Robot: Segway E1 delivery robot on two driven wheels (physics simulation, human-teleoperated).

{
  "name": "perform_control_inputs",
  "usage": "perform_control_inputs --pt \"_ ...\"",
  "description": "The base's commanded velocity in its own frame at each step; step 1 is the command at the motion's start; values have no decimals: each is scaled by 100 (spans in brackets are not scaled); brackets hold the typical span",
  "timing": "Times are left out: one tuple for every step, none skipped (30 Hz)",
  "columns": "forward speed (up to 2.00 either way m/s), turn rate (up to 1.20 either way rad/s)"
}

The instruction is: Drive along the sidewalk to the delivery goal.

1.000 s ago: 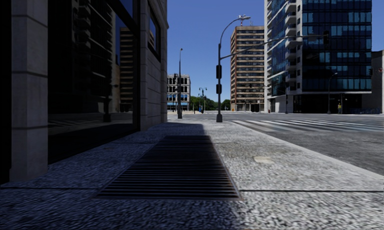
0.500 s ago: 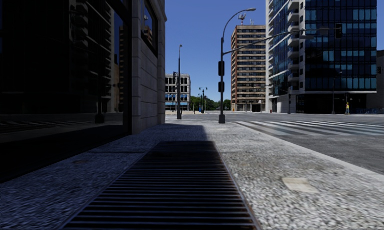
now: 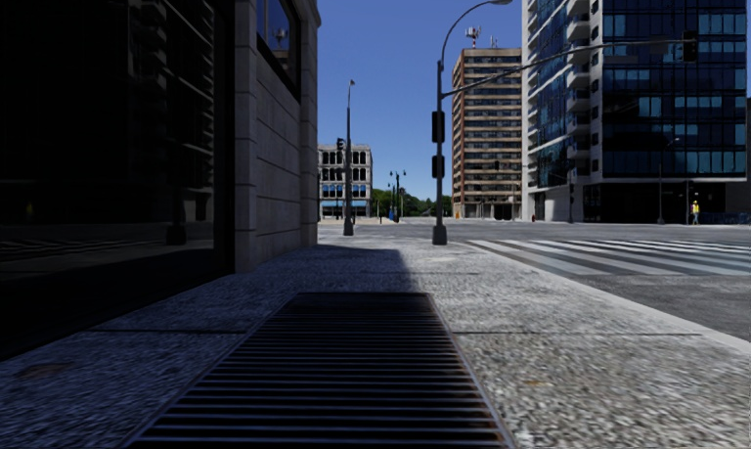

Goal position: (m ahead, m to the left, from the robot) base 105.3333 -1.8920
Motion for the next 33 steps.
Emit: perform_control_inputs --pt "200 0" --pt "200 0" --pt "200 0" --pt "200 0" --pt "200 0" --pt "200 0" --pt "200 0" --pt "200 0" --pt "200 0" --pt "200 0" --pt "200 0" --pt "200 0" --pt "200 0" --pt "200 0" --pt "200 0" --pt "200 0" --pt "200 0" --pt "200 0" --pt "200 0" --pt "200 0" --pt "200 0" --pt "200 0" --pt "200 0" --pt "200 0" --pt "200 0" --pt "200 0" --pt "200 0" --pt "200 0" --pt "200 0" --pt "200 0" --pt "200 0" --pt "200 0" --pt "200 0"
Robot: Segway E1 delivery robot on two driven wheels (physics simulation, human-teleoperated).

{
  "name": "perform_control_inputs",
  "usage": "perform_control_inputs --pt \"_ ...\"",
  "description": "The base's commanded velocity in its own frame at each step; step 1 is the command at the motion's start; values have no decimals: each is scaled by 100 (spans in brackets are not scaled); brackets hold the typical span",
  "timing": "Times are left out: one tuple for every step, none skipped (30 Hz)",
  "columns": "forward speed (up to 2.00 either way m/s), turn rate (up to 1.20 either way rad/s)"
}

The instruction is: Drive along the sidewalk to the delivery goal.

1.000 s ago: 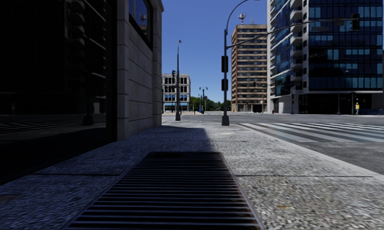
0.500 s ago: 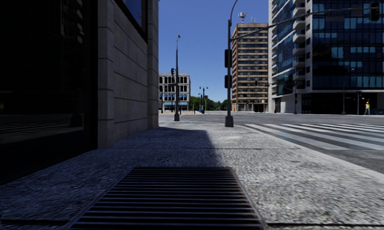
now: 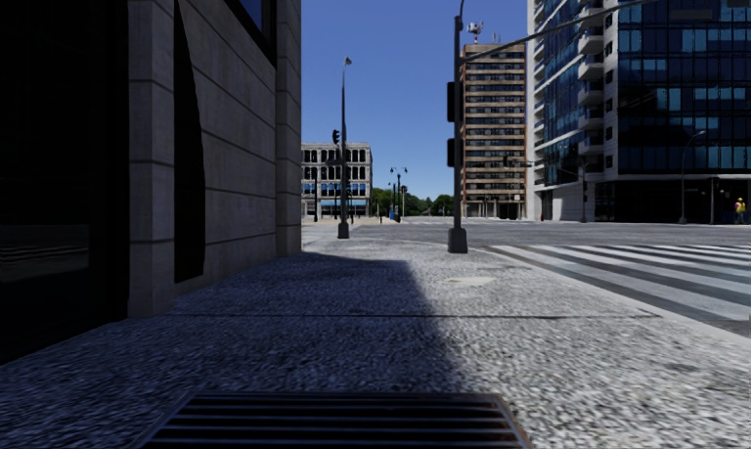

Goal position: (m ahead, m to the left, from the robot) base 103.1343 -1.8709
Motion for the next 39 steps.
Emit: perform_control_inputs --pt "200 0" --pt "200 0" --pt "200 0" --pt "200 0" --pt "200 0" --pt "200 0" --pt "200 0" --pt "200 0" --pt "200 0" --pt "200 0" --pt "200 0" --pt "200 0" --pt "200 0" --pt "200 0" --pt "200 0" --pt "200 0" --pt "200 0" --pt "200 0" --pt "200 0" --pt "200 0" --pt "200 0" --pt "200 0" --pt "200 0" --pt "200 0" --pt "200 0" --pt "200 0" --pt "200 0" --pt "200 0" --pt "200 0" --pt "200 0" --pt "200 0" --pt "200 0" --pt "200 0" --pt "200 0" --pt "200 0" --pt "200 0" --pt "200 0" --pt "200 0" --pt "200 0"
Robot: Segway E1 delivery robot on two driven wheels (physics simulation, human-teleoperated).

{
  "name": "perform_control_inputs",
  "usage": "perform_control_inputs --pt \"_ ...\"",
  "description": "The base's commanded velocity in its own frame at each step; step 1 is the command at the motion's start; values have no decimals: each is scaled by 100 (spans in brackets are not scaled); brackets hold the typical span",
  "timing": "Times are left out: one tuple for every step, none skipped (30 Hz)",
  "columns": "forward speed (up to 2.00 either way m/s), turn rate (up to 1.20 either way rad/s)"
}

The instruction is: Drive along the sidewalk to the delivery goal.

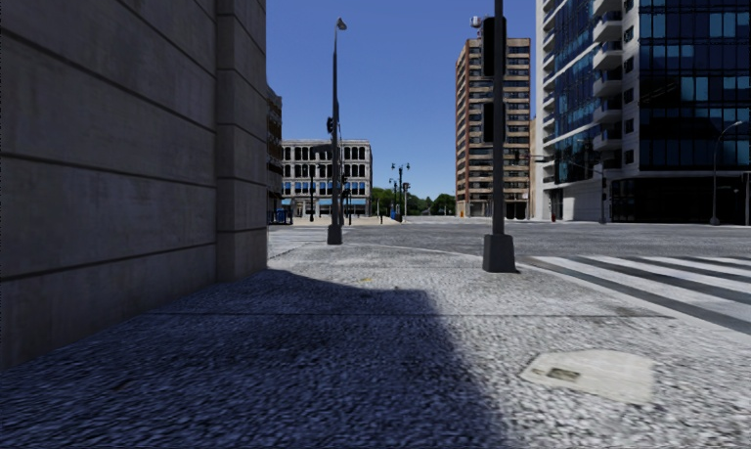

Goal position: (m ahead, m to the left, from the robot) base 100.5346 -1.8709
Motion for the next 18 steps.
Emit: perform_control_inputs --pt "200 0" --pt "200 0" --pt "200 0" --pt "200 0" --pt "200 0" --pt "200 0" --pt "200 0" --pt "200 3" --pt "200 5" --pt "200 8" --pt "200 8" --pt "200 10" --pt "200 10" --pt "200 11" --pt "200 11" --pt "200 13" --pt "200 14" --pt "200 15"
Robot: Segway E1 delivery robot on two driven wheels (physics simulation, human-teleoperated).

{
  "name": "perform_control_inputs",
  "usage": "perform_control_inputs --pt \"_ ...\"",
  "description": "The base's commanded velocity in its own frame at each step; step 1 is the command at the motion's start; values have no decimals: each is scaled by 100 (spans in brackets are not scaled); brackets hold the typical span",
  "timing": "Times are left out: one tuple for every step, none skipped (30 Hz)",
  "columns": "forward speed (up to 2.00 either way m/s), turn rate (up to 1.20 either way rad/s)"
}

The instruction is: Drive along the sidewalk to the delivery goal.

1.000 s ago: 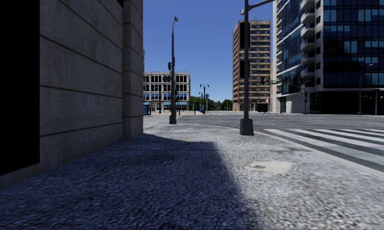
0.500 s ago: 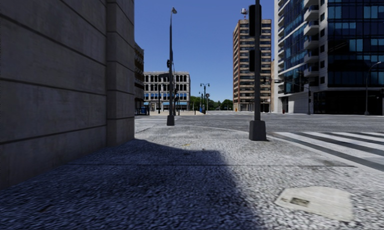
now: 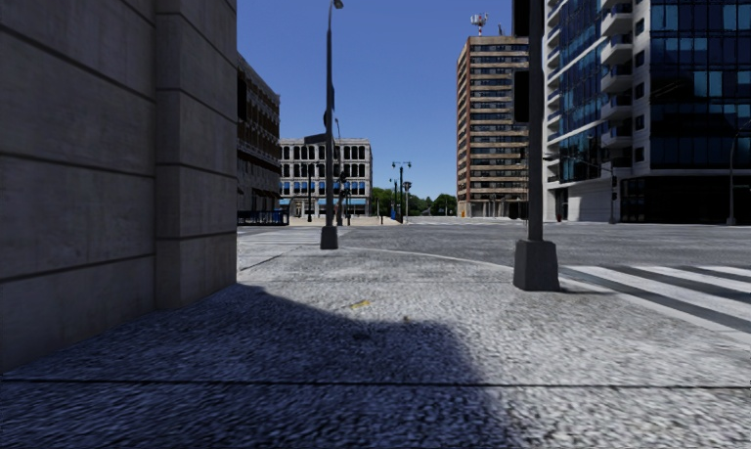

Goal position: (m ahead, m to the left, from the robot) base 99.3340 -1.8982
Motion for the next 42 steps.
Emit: perform_control_inputs --pt "200 15" --pt "200 15" --pt "200 16" --pt "200 16" --pt "200 17" --pt "200 17" --pt "200 18" --pt "200 18" --pt "200 18" --pt "200 18" --pt "200 18" --pt "200 18" --pt "200 18" --pt "200 18" --pt "200 18" --pt "200 20" --pt "200 21" --pt "200 24" --pt "200 24" --pt "200 26" --pt "200 30" --pt "200 37" --pt "200 37" --pt "200 44" --pt "200 47" --pt "200 47" --pt "200 47" --pt "200 47" --pt "200 47" --pt "200 47" --pt "200 47" --pt "200 47" --pt "200 47" --pt "200 47" --pt "200 38" --pt "200 38" --pt "200 21" --pt "200 7" --pt "200 0" --pt "200 0" --pt "200 0" --pt "200 0"
